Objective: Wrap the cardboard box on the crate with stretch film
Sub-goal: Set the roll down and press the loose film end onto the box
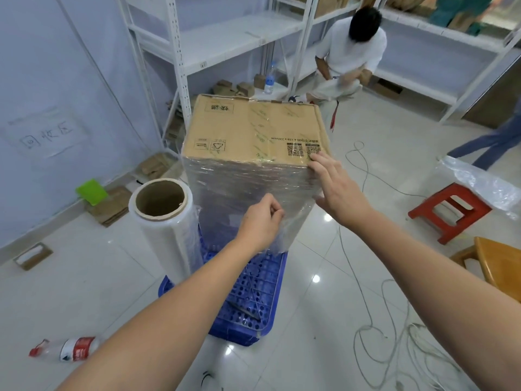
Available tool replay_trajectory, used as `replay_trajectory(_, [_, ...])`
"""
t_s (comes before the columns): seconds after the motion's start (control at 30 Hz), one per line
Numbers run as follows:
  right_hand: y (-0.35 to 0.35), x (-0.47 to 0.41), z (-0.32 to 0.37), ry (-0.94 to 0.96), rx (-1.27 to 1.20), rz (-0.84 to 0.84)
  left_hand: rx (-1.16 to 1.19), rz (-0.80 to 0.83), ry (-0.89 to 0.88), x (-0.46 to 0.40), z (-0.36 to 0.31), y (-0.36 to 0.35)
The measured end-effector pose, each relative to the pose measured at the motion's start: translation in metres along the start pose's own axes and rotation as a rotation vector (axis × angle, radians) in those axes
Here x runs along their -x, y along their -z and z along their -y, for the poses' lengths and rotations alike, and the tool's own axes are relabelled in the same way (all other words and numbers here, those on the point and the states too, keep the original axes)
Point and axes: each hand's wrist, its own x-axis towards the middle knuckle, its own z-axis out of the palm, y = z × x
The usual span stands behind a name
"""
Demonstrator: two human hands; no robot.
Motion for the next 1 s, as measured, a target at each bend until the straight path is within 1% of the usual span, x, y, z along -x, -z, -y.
replay_trajectory(0.13, [0.000,-0.007,-0.001,-0.027,-0.037,0.028,0.022,0.042,-0.019,-0.001,0.006,-0.011])
replay_trajectory(0.2, [0.000,-0.007,-0.002,-0.024,-0.052,0.027,-0.006,0.050,0.011,0.000,0.003,-0.021])
replay_trajectory(0.27, [-0.001,-0.006,-0.006,-0.009,-0.060,0.018,-0.087,0.010,0.048,-0.002,-0.005,-0.032])
replay_trajectory(0.33, [-0.003,-0.005,-0.011,0.006,-0.082,0.003,-0.174,-0.074,0.049,-0.009,-0.011,-0.043])
replay_trajectory(0.43, [-0.006,-0.007,-0.020,0.022,-0.100,-0.022,-0.189,-0.165,0.089,-0.015,-0.018,-0.045])
replay_trajectory(0.5, [-0.006,-0.008,-0.025,0.043,-0.092,-0.028,-0.205,-0.180,0.105,-0.016,-0.017,-0.041])
replay_trajectory(0.63, [-0.003,-0.015,-0.035,0.124,-0.049,-0.058,-0.257,-0.167,0.058,-0.015,-0.009,-0.028])
replay_trajectory(0.7, [-0.003,-0.019,-0.038,0.111,-0.035,-0.051,-0.274,-0.165,0.068,-0.015,-0.007,-0.024])
replay_trajectory(0.77, [-0.004,-0.023,-0.040,0.071,-0.040,-0.016,-0.261,-0.182,0.094,-0.016,-0.004,-0.023])
replay_trajectory(0.83, [-0.008,-0.025,-0.043,0.054,-0.047,0.004,-0.201,-0.198,0.130,-0.017,-0.003,-0.024])
replay_trajectory(1.0, [-0.013,-0.028,-0.054,0.040,-0.101,-0.025,0.009,-0.233,0.175,-0.027,-0.007,-0.030])
